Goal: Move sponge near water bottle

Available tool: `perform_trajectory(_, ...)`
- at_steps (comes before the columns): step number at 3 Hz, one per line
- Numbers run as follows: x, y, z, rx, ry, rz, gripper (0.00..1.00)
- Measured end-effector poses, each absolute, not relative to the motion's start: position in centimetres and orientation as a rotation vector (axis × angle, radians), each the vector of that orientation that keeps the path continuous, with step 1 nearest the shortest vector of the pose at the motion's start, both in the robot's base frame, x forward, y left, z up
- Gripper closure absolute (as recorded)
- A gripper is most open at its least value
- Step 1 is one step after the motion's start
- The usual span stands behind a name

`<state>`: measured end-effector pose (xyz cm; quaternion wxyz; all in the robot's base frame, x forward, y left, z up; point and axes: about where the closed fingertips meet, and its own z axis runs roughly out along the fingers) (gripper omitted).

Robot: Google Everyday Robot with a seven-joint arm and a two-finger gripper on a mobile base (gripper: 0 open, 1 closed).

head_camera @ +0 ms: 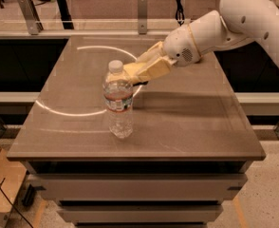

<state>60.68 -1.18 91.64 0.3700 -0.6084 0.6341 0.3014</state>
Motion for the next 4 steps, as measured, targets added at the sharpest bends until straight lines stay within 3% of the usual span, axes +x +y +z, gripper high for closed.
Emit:
perform_trajectory(3, 57.0, -2.9, 87.2, -1.518, 1.747, 0.855, 0.12)
perform_trajectory(4, 57.0, -3.5, 87.0, -1.495, 1.775, 0.829, 0.0)
